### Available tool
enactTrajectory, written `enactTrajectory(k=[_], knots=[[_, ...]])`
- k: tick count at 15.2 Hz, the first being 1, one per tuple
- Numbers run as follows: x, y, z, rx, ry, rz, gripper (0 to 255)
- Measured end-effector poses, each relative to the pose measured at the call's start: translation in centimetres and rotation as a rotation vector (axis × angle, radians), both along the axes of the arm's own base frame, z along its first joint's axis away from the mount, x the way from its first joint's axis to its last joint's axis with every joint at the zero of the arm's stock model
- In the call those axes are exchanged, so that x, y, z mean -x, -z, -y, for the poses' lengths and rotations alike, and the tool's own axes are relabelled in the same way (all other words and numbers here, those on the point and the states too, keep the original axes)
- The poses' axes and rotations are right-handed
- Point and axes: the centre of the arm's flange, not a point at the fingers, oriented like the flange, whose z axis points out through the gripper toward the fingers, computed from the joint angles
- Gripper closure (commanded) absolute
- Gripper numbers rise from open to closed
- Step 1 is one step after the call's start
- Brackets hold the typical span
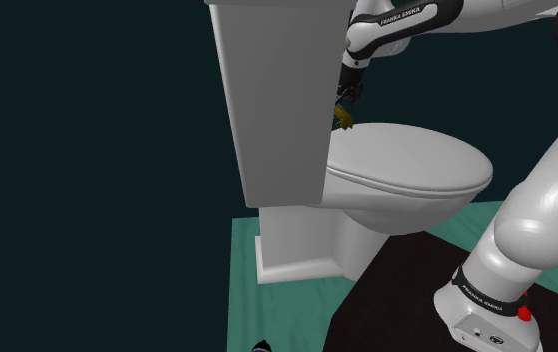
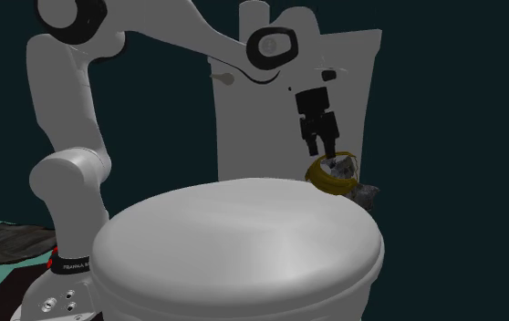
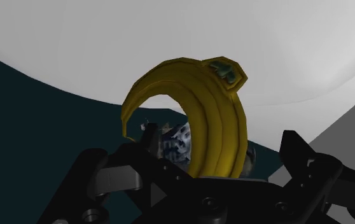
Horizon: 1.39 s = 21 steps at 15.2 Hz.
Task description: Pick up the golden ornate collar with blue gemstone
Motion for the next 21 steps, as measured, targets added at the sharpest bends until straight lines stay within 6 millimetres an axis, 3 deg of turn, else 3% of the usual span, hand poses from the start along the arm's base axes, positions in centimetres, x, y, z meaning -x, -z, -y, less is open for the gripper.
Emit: enactTrajectory(k=[1,12,21], knots=[[0.1,0.1,0.0,0.0,0.0,0.0,255],[0.1,-0.3,0.0,0.001,0.0,0.006,255],[0.0,-4.5,0.0,0.0,0.0,0.001,255]])
